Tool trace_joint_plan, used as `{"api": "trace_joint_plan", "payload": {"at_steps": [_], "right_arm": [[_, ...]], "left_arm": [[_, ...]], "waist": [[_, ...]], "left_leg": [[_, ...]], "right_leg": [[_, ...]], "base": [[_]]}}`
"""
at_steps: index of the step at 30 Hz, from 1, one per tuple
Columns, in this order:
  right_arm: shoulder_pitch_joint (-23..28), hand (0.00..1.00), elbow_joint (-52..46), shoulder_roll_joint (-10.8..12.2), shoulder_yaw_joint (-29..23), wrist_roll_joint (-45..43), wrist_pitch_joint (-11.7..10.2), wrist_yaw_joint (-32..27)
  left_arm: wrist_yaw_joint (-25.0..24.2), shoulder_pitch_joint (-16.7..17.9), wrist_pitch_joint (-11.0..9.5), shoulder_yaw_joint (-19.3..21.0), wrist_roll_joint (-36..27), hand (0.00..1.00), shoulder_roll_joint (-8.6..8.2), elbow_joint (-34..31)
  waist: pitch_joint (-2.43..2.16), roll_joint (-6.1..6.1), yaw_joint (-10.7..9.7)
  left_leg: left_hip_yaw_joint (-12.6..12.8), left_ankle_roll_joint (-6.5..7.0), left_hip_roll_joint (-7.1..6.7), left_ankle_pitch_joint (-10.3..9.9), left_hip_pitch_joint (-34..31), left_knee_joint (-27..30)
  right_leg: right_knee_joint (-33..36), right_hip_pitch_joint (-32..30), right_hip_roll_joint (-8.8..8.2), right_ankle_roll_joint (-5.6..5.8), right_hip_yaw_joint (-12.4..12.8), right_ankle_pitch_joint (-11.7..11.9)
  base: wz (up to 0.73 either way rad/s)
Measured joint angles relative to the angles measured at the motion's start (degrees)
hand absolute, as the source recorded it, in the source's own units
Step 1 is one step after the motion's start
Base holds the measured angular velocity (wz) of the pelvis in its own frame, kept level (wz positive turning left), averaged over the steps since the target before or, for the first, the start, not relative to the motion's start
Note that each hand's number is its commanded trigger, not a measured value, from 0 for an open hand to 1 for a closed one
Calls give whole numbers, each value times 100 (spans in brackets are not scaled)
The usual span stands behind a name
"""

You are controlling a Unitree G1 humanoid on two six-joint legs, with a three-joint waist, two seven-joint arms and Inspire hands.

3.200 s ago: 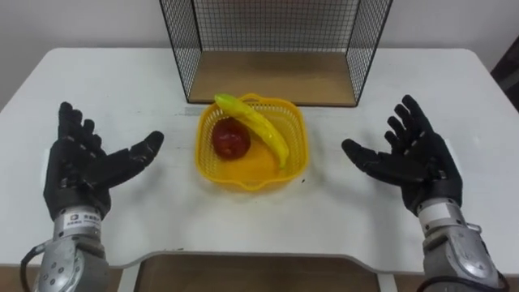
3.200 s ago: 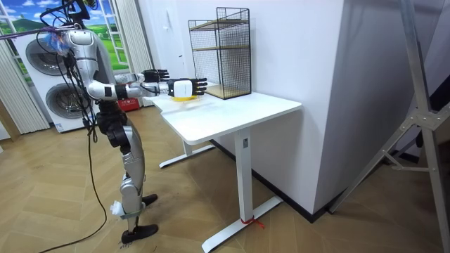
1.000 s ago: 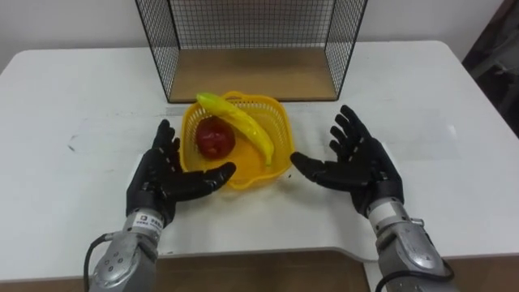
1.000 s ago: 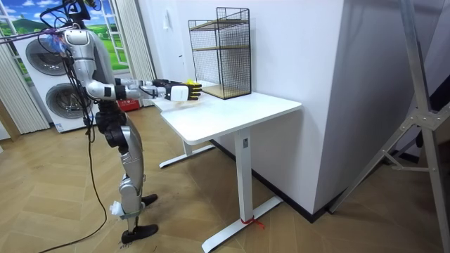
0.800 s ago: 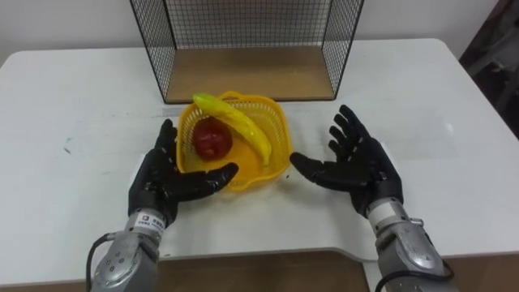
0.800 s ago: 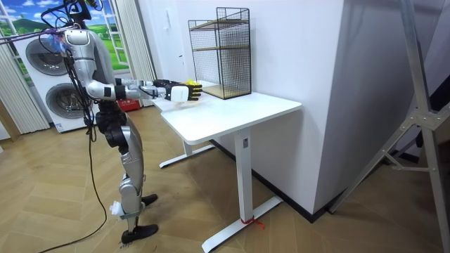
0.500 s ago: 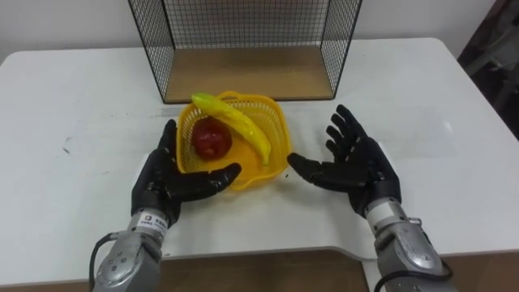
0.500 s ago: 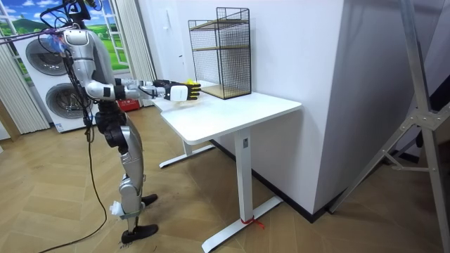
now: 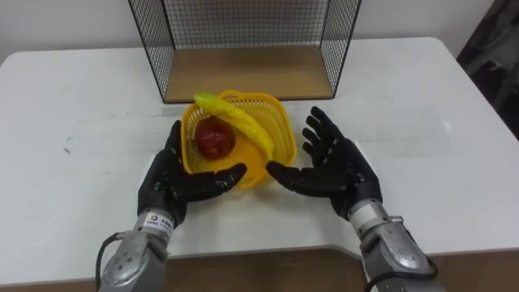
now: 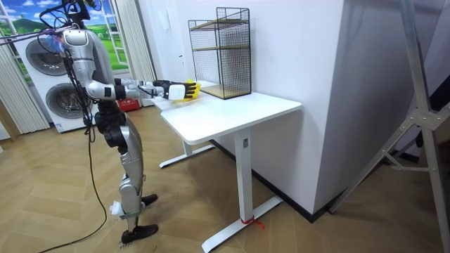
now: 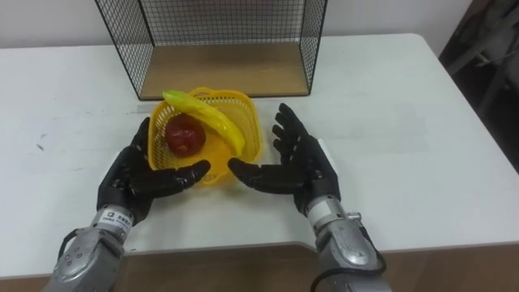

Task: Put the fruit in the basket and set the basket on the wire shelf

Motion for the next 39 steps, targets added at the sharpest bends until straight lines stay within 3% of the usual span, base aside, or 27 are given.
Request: {"api": "trace_joint_plan", "payload": {"at_steps": [11,31,34,39], "right_arm": [[-10,0,0,-12,106,22,-2,189],[-10,0,0,-7,116,27,-6,184],[-39,0,0,-4,110,22,-6,158],[-130,0,0,-8,108,16,-6,16]], "left_arm": [[0,-19,0,-199,-9,0,-87,7],[0,-28,-6,-205,-15,0,-153,7],[0,-83,-7,-212,-13,0,-157,7],[0,-220,-8,-269,-13,0,-161,7]], "waist": [[4,54,8],[7,53,5],[48,60,-14],[59,83,-35]], "left_leg": [[-11,1,2,0,19,2],[-11,1,2,0,22,3],[-10,1,4,0,15,35],[-15,5,7,-3,-30,34]], "right_leg": [[3,-4,1,0,11,0],[3,17,2,0,13,0],[6,13,1,0,16,0],[24,-52,4,0,-3,0]], "base": [[0],[0],[0],[0]]}}
